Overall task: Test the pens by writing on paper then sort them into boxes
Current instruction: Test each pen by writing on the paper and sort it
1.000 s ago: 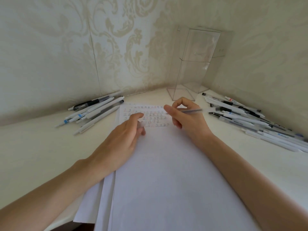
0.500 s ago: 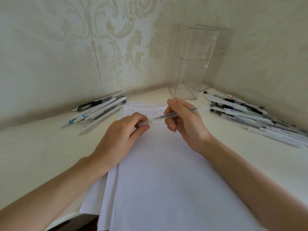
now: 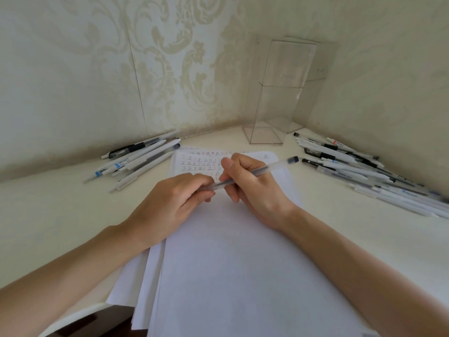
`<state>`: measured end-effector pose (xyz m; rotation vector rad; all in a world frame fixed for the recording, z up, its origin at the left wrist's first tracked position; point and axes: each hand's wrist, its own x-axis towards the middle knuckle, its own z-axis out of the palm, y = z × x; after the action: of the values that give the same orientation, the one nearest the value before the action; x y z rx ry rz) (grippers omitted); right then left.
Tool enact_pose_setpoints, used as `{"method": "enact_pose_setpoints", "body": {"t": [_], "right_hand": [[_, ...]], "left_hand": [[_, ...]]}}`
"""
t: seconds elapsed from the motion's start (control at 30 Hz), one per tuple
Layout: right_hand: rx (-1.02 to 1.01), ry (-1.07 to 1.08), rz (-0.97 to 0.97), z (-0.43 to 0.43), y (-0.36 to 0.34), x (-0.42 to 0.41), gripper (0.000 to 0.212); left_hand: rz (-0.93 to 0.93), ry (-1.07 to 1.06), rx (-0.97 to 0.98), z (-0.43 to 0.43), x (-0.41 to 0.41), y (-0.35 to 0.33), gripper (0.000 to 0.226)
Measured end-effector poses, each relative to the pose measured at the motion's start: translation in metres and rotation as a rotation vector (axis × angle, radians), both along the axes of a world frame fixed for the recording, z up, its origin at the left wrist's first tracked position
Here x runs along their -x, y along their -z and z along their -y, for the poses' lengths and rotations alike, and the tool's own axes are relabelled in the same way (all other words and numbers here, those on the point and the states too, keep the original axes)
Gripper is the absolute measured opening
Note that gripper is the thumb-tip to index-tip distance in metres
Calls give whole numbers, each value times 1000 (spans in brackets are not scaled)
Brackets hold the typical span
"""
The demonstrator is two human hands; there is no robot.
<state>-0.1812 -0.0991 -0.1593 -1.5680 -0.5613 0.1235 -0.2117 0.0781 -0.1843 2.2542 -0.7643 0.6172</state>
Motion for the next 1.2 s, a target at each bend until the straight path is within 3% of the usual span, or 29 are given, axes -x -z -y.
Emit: {"method": "enact_pose_setpoints", "body": {"t": [0.23, 0.4, 0.5, 0.63, 0.73, 0.8, 0.87, 1.0, 1.1, 1.2], "right_hand": [[-17, 34, 16, -1, -2, 3, 33], [-41, -18, -57, 4, -6, -8, 36], [117, 64, 24, 18, -6, -15, 28], [346, 165, 141, 27, 4, -23, 14], [647, 165, 357, 31, 6, -23, 18], [760, 183, 474, 35, 4, -22, 18], [797, 282, 558, 45, 1, -24, 17], [885, 549, 601, 84, -2, -33, 12], [1092, 766, 577, 129, 3, -36, 14], [1205, 923, 498, 161, 11, -35, 23]], "left_hand": [[133, -70, -77, 7, 1, -2, 25], [144, -352, 145, -10, -11, -12, 26], [174, -653, 220, -55, -24, -16, 22], [72, -927, 69, -91, -36, -10, 27], [-24, -1057, -19, -83, -35, -9, 30], [81, -891, -59, -72, -33, -13, 33], [154, -589, -119, -56, -32, -14, 40], [-37, -27, -255, -11, -29, -13, 54], [-164, 143, -359, 12, -29, 1, 63], [-248, 155, -336, 21, -28, 7, 70]]}}
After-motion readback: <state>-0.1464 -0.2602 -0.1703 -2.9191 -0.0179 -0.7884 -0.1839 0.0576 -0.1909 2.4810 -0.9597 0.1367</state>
